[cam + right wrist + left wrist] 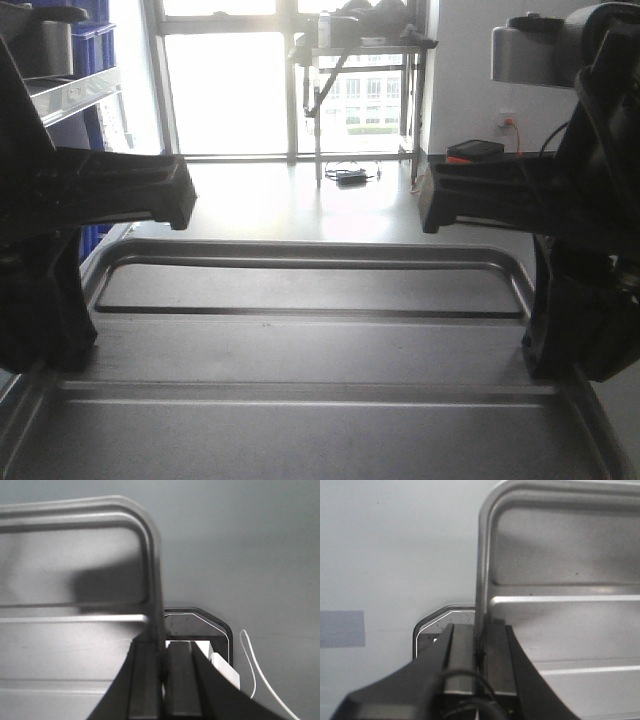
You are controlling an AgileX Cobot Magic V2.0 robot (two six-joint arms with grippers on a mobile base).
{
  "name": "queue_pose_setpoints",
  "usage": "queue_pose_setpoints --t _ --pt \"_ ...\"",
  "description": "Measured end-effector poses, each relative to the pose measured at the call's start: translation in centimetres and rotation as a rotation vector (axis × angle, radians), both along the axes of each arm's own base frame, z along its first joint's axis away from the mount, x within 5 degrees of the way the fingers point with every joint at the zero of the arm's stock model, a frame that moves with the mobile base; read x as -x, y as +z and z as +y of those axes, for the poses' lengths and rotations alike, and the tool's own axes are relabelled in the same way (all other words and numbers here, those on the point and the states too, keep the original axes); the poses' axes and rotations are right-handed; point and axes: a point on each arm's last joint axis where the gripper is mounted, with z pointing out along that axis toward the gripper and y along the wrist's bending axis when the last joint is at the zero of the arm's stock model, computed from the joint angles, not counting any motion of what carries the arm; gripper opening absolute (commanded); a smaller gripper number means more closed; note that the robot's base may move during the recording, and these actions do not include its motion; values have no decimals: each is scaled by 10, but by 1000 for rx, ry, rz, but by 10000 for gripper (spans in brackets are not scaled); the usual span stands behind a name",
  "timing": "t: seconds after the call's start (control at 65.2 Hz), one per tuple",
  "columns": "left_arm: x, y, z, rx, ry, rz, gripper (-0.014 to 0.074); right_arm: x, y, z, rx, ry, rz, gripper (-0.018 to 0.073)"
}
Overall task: Grab silver tray and stack on right shelf
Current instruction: 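Keep holding the tray with both grippers while the base drives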
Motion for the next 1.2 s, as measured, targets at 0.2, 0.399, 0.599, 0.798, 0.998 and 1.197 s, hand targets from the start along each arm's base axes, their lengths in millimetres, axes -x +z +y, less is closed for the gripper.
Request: queue_pose_setpoints --t 0.2,0.399,0.599,0.798,0.998,1.197 --pt "0 0 0 0 0 0 -100 0 0 0 0 0 0 58" --pt "0 0 0 0 0 0 -100 0 0 0 0 0 0 58" --pt "0 0 0 0 0 0 -100 0 0 0 1 0 1 58" --pt "0 0 0 0 0 0 -100 0 0 0 1 0 1 58" --pt "0 0 0 0 0 0 -100 0 0 0 1 0 1 58" --pt "0 0 0 0 0 0 -100 0 0 0 1 0 1 58"
